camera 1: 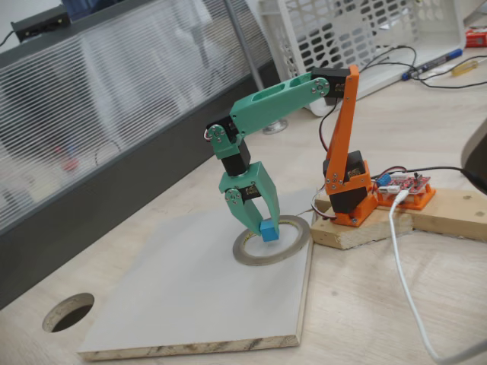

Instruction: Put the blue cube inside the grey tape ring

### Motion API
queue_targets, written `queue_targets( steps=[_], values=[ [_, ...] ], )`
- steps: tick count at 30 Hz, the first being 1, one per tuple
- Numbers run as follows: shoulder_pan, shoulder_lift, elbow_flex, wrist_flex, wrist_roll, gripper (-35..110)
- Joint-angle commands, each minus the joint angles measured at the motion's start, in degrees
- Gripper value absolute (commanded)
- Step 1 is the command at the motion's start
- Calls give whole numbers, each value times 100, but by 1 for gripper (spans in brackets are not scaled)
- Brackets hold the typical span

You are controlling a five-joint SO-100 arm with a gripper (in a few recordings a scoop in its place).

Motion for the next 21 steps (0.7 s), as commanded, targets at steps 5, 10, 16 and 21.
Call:
queue_targets(
  steps=[5, 10, 16, 21],
  values=[
    [246, 88, 26, 18, 44, 2],
    [519, 97, 26, 18, 44, 2],
    [519, 123, 26, 18, -9, 2],
    [501, 141, 26, 9, -26, 5]
  ],
)
